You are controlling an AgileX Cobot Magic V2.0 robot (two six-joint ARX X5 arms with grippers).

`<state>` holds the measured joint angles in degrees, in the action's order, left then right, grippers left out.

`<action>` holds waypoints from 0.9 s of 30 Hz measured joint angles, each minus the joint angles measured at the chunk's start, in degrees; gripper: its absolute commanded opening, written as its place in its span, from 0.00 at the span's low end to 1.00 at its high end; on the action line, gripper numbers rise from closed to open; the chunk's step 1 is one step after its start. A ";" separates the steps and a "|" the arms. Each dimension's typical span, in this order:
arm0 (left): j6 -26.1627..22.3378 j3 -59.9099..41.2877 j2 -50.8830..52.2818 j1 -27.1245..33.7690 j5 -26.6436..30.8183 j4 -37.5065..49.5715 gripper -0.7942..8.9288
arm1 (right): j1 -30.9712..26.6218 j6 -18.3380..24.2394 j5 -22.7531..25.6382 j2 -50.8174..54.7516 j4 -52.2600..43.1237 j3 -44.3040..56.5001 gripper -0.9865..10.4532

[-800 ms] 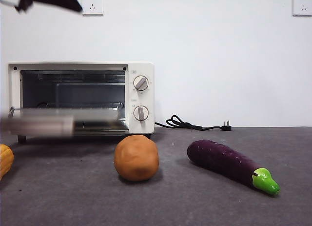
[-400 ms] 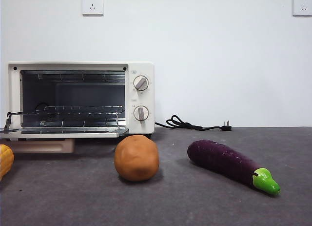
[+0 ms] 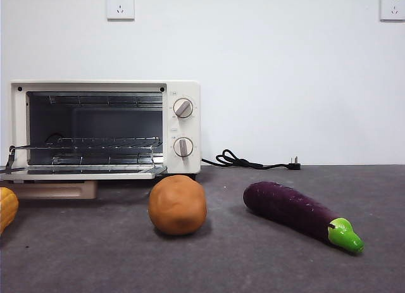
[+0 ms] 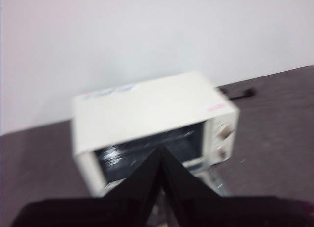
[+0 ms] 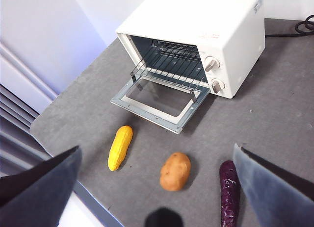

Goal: Take the eggplant from the table,put the eggplant in the oven

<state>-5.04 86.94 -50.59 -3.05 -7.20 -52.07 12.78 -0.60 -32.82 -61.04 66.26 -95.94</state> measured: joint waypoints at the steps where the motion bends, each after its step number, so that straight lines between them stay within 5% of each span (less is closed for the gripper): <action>1: 0.13 0.00 0.94 0.00 1.68 -2.12 0.08 | 0.00 0.00 0.00 0.00 0.00 0.00 0.61; 14: 0.13 0.00 6.16 0.00 1.14 -11.43 0.08 | 1.60 0.24 0.98 0.00 2.10 0.00 0.61; 27: 0.15 0.00 6.54 0.00 -4.42 -14.27 0.08 | 10.51 1.70 12.83 -3.17 7.43 0.00 0.61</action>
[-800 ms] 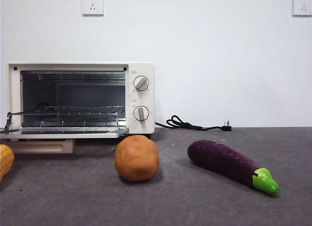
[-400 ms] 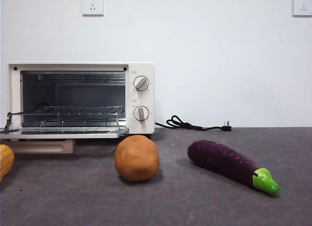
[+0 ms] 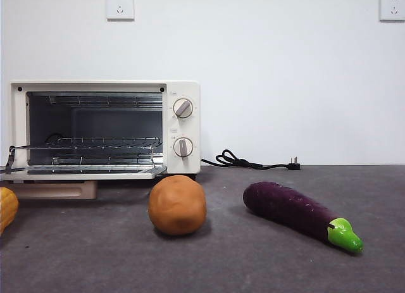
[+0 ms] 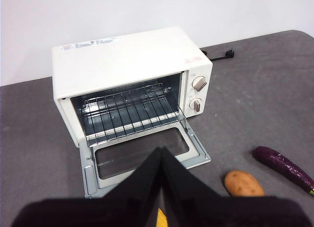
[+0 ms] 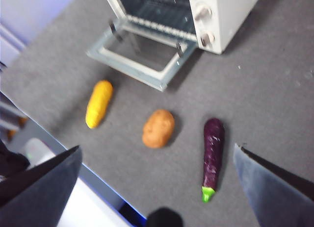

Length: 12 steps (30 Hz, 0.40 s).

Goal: Take the eggplant from the table,put the eggplant in the oven

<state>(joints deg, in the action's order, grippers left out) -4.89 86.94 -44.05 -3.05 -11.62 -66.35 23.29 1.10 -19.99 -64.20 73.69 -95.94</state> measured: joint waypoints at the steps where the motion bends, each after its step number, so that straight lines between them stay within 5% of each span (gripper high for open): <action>1: 0.00 0.00 0.11 0.00 -0.39 -0.11 0.08 | 1.01 0.04 1.09 -0.68 0.24 0.00 0.61; 12: -0.28 -0.02 2.14 0.00 1.53 -3.10 0.07 | 7.74 0.24 11.23 -8.61 1.07 2.16 0.61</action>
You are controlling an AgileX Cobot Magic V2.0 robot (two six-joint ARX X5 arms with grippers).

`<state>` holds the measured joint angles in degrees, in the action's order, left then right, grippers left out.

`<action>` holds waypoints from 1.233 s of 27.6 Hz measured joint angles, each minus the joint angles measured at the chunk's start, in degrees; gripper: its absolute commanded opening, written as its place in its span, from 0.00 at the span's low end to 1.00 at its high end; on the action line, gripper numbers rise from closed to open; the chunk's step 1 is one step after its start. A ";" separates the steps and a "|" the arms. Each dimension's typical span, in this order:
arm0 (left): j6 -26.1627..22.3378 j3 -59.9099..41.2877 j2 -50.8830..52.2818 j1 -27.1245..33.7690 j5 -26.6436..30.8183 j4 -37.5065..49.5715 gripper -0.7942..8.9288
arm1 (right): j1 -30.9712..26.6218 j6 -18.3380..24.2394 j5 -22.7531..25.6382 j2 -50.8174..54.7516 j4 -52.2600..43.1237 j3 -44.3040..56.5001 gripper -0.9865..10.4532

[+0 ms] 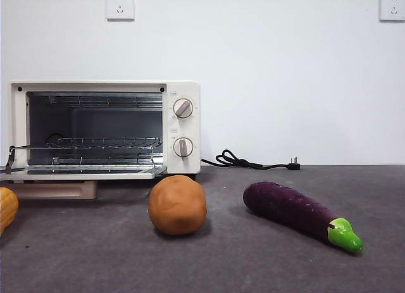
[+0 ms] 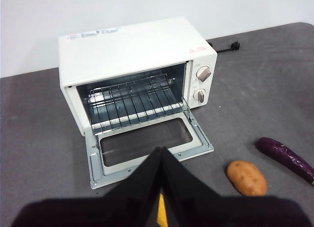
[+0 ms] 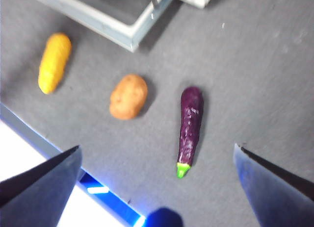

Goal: Take the eggplant from the table,put the eggplant in the oven

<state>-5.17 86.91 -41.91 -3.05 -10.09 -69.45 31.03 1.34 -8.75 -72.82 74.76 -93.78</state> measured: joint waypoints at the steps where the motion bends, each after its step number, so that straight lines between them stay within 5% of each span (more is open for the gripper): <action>1: -0.17 0.00 0.26 0.00 -0.07 0.00 0.07 | 0.17 0.00 0.02 -0.63 -0.81 1.42 0.61; 16: -0.15 0.00 4.81 0.00 -0.15 -3.13 0.07 | 0.42 0.02 0.63 -10.71 -15.15 22.47 0.61; 34: 0.31 0.00 6.69 -0.66 3.96 -3.50 0.07 | 0.42 -0.04 2.21 -26.12 -20.70 23.82 0.55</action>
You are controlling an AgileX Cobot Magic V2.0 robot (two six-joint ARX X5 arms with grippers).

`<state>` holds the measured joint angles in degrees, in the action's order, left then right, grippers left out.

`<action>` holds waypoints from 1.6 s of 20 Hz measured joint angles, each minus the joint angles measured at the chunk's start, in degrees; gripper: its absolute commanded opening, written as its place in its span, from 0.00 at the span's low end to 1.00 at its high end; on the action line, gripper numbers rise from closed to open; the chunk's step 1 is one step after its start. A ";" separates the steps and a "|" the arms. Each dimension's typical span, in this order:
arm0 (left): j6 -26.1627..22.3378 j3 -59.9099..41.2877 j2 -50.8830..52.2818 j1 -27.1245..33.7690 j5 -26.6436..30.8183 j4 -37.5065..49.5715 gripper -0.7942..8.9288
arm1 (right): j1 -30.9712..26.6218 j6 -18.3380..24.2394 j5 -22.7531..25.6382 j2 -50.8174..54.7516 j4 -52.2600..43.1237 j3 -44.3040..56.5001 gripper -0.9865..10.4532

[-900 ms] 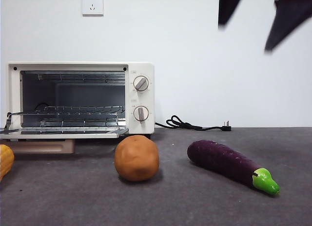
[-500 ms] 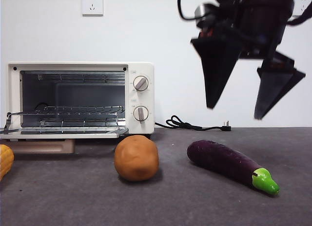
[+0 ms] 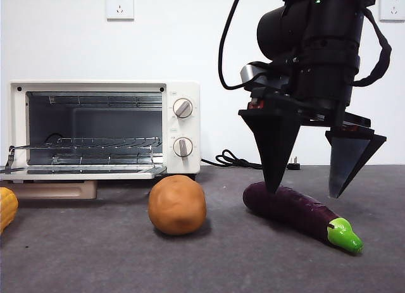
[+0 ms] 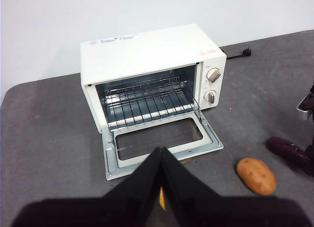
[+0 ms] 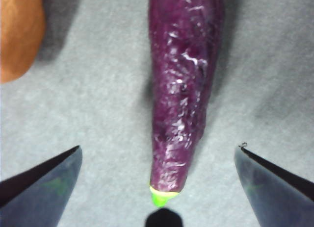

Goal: Take the eggplant from the table,put the eggplant in the oven

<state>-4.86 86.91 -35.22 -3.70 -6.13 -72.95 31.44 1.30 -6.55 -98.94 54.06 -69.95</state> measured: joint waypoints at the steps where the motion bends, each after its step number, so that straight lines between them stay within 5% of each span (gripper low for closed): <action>1: -0.02 0.00 0.00 0.00 0.02 -0.22 0.07 | 0.00 -0.02 0.13 -0.07 0.00 0.00 0.55; 10: -0.04 0.00 0.00 0.00 0.00 -0.37 0.07 | 0.00 -1.79 0.13 -0.09 -3.06 3.69 0.55; 14: -0.13 0.00 0.00 0.00 0.02 -0.39 0.07 | 0.00 -2.45 0.13 -0.09 -3.78 4.96 0.28; 17: -0.22 0.00 0.00 0.00 0.02 -0.39 0.07 | 0.00 -3.67 0.15 -0.09 -4.90 5.51 0.26; 20: -0.24 0.00 0.00 0.00 0.02 -0.39 0.07 | 0.00 -4.11 0.13 -0.09 -5.88 6.54 0.08; 28: -0.57 0.00 0.00 0.00 0.02 -0.39 0.07 | 0.00 -3.78 0.13 1.44 -4.33 7.10 0.08; 32: -0.66 0.00 0.00 0.00 0.02 -0.39 0.08 | 0.00 -3.17 -1.60 11.45 -3.13 7.32 0.08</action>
<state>-5.52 86.91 -35.22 -3.70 -6.11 -73.34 31.44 -1.87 -8.14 -87.48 50.94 -62.63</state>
